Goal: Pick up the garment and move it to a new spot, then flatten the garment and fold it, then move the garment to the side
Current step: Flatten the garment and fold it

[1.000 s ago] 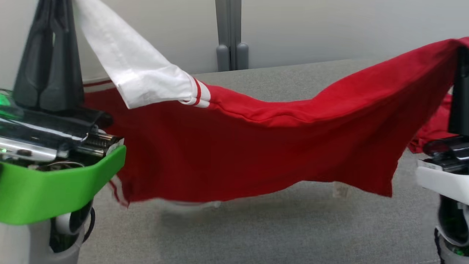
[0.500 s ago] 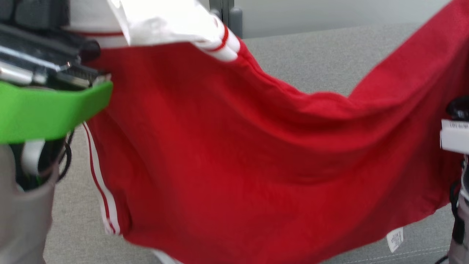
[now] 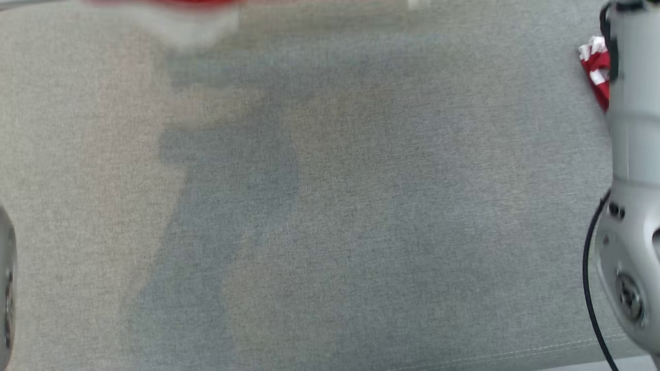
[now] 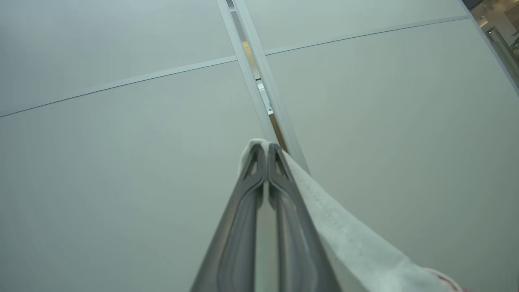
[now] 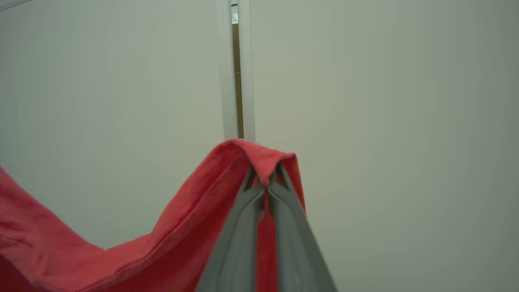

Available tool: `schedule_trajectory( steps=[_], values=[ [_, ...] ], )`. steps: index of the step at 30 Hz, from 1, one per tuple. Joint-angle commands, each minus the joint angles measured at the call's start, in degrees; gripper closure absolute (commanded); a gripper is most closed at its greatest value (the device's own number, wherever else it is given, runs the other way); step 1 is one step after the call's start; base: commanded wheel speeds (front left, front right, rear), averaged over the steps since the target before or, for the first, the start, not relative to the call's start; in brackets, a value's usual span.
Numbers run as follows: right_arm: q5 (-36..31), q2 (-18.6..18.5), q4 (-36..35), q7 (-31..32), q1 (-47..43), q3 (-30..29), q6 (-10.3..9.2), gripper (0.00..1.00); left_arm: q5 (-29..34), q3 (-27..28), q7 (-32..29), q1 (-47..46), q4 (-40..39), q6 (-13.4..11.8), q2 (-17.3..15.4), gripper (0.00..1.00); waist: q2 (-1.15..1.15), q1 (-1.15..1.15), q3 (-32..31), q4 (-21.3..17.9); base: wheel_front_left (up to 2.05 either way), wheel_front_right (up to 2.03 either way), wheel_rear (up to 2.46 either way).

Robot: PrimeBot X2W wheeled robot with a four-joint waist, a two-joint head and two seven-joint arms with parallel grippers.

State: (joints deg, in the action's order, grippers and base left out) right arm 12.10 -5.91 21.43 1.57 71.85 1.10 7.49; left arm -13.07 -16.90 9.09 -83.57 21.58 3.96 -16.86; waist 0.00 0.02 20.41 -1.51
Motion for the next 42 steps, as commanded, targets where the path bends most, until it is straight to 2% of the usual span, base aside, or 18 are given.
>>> schedule_trajectory(
  steps=[1,5,10,15,20,24,32,37,38,42],
  values=[
    [-1.9,0.5,4.0,-1.3,2.4,-0.5,-0.02,1.00,0.3,-0.2,1.9,-1.5,3.3,-0.5,1.2,1.00,0.00,-0.02,2.9,1.3,0.00,0.00,0.00],
    [-5.9,1.3,15.5,-4.6,7.7,-2.2,-0.02,1.00,1.3,-1.9,5.0,-3.3,11.4,-0.3,3.9,1.00,0.00,-0.02,6.7,3.3,0.00,0.00,0.00],
    [-10.1,1.8,27.3,-10.0,7.5,-5.2,-0.02,1.00,-0.2,-1.4,6.1,1.4,17.1,-0.4,6.7,1.00,0.00,-0.02,11.2,4.9,0.00,0.00,0.00],
    [-10.9,2.2,36.6,-14.9,4.7,-6.8,-0.03,1.00,-1.3,-1.1,6.1,9.0,16.0,1.3,8.4,1.00,0.00,-0.02,13.7,5.4,0.00,0.00,0.00],
    [-8.6,2.3,40.0,-16.6,2.1,-7.3,-0.03,1.00,-2.8,-0.3,6.1,15.5,13.7,2.6,7.9,1.00,0.00,-0.02,13.1,4.9,0.00,0.00,0.00],
    [-4.7,2.7,38.4,-16.9,-0.8,-4.7,-0.02,1.00,-5.3,0.3,6.1,21.1,14.0,3.1,7.1,1.00,0.00,-0.02,11.1,3.8,0.00,0.00,0.00],
    [4.8,2.8,28.1,-16.8,-13.4,0.5,-0.02,1.00,-11.0,2.6,6.1,34.5,9.8,3.5,5.1,1.00,0.00,-0.02,4.9,1.9,0.00,0.00,0.00],
    [10.8,2.9,18.9,-16.8,-25.9,2.3,-0.02,1.00,-14.0,6.4,6.1,49.8,-0.6,3.5,4.8,1.00,0.00,-0.02,-2.1,1.0,0.00,0.00,0.00],
    [11.6,2.7,16.2,-16.8,-30.3,3.0,-0.02,1.00,-14.8,8.2,6.1,55.5,-4.5,3.2,5.5,1.00,0.00,-0.02,-4.5,0.8,0.00,0.00,0.00],
    [12.5,2.4,11.2,-16.8,-38.4,3.9,-0.02,1.00,-15.5,10.0,6.1,67.2,-12.0,2.3,7.0,1.00,0.00,-0.02,-8.7,0.6,0.00,0.00,0.00]
  ],
)
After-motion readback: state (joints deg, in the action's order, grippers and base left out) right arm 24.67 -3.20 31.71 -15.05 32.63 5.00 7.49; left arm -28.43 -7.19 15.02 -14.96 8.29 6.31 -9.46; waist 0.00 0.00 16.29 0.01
